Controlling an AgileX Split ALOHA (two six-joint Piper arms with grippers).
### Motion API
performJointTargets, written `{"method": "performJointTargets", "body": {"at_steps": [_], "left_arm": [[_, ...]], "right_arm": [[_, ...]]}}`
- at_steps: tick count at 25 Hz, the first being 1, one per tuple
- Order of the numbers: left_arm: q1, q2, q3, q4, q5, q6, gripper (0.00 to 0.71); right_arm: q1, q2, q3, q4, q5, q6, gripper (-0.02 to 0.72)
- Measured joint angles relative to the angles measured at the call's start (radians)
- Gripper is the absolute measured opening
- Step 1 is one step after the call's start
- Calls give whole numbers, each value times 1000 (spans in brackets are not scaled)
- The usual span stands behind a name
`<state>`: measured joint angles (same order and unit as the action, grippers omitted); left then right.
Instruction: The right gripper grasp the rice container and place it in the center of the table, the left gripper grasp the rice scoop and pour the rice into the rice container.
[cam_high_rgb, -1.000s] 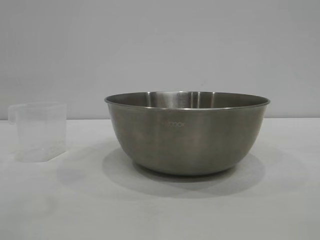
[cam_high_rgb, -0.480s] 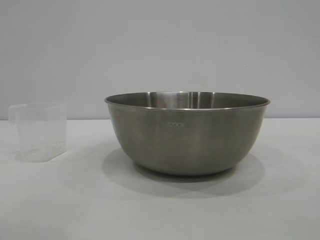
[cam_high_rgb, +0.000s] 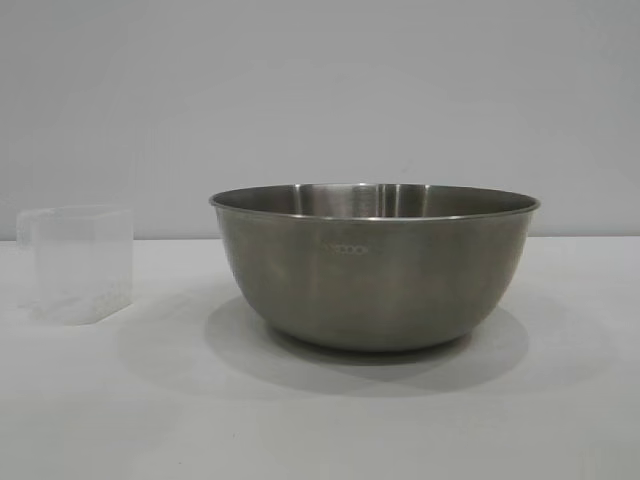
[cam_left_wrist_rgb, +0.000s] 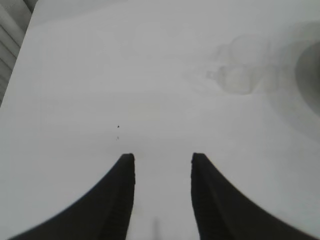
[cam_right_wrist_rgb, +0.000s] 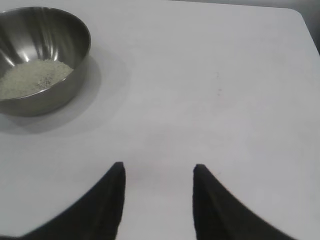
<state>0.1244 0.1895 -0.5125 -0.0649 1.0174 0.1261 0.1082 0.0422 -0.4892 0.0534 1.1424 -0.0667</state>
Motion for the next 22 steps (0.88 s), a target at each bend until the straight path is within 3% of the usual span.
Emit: {"method": "performJointTargets", "body": {"at_steps": [7, 12, 22], "left_arm": [[4, -30, 6, 12, 74, -10, 217], [4, -58, 24, 107, 82, -30, 217], [-89, -201, 30, 136, 95, -94, 217]], "right_arm": [[0, 0, 0, 0, 0, 0, 321], [0, 0, 0, 0, 0, 0, 321], [0, 0, 0, 0, 0, 0, 321]]}}
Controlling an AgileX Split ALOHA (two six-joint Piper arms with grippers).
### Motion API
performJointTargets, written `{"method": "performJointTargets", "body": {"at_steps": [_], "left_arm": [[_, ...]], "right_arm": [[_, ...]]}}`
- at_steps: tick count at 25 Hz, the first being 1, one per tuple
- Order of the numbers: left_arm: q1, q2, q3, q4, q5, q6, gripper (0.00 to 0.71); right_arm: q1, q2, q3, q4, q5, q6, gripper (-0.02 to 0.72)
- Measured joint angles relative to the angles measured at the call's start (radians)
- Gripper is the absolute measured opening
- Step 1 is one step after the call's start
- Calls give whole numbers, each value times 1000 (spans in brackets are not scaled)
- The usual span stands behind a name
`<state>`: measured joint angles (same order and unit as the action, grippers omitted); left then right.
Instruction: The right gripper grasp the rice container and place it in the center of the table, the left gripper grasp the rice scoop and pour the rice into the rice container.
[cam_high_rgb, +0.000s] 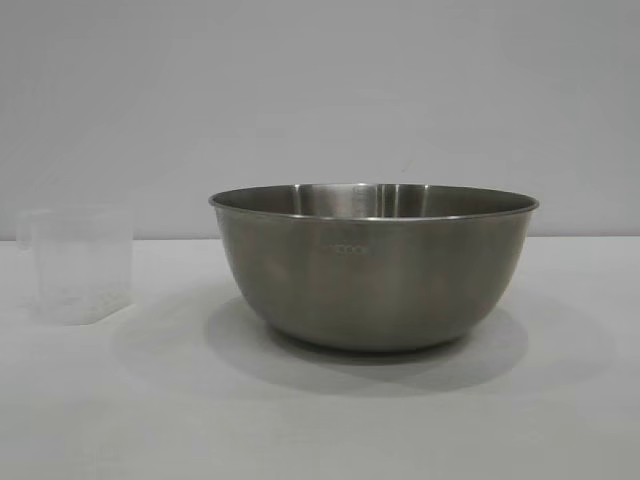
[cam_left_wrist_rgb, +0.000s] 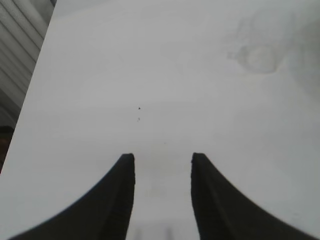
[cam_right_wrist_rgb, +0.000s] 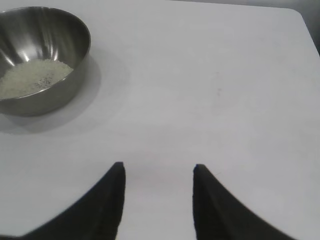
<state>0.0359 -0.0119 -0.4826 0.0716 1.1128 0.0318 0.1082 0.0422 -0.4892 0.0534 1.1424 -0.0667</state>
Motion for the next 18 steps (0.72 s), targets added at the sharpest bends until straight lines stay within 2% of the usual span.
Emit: {"method": "performJointTargets", "body": {"at_steps": [5, 18], "left_arm": [[-27, -4, 0, 0, 5, -4, 217], [-27, -4, 0, 0, 5, -4, 217]], "right_arm": [[0, 0, 2, 0, 0, 0, 321], [0, 0, 2, 0, 0, 0, 321]]}}
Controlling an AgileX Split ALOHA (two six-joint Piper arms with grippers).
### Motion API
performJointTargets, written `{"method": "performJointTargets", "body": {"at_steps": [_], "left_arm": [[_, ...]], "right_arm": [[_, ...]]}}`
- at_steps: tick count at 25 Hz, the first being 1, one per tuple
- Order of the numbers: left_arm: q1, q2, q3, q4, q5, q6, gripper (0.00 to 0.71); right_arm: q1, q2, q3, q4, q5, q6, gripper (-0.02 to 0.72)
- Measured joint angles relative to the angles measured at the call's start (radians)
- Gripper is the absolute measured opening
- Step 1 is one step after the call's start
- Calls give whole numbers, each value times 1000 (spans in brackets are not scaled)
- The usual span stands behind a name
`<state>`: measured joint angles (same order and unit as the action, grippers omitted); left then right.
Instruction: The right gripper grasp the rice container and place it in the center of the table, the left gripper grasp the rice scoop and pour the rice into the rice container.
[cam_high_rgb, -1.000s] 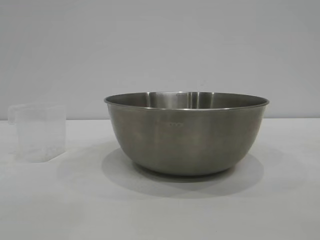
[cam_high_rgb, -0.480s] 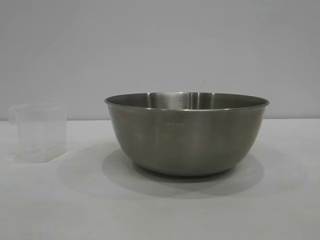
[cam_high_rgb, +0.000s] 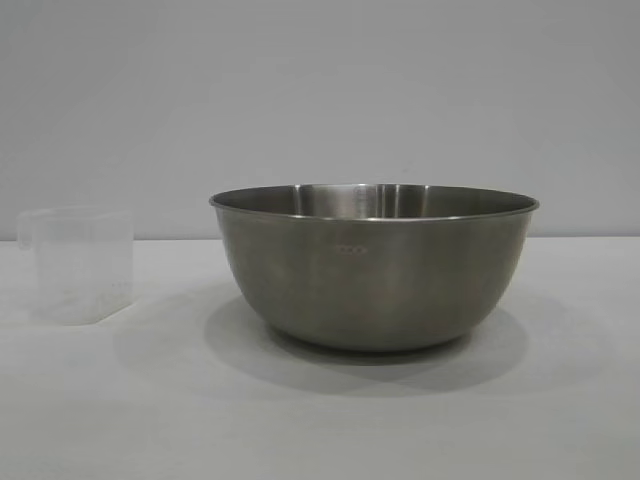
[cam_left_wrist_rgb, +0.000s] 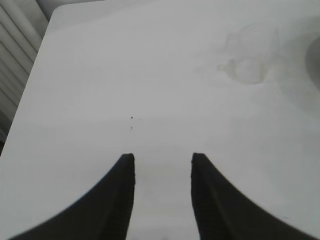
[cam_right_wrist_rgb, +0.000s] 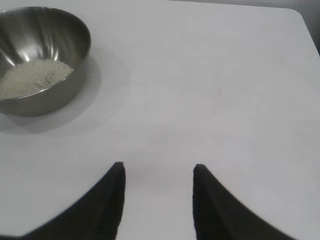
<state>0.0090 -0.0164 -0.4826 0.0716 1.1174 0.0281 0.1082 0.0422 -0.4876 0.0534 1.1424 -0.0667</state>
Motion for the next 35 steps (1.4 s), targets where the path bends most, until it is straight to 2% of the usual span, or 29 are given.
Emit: {"method": "performJointTargets", "body": {"at_steps": [24, 28, 35], "left_arm": [[0, -2, 0, 0, 0, 0, 217], [34, -2, 0, 0, 0, 0, 217], [39, -2, 0, 0, 0, 0, 217]], "right_arm": [[0, -59, 0, 0, 1, 0, 321], [0, -59, 0, 0, 1, 0, 321], [0, -59, 0, 0, 1, 0, 321]]}}
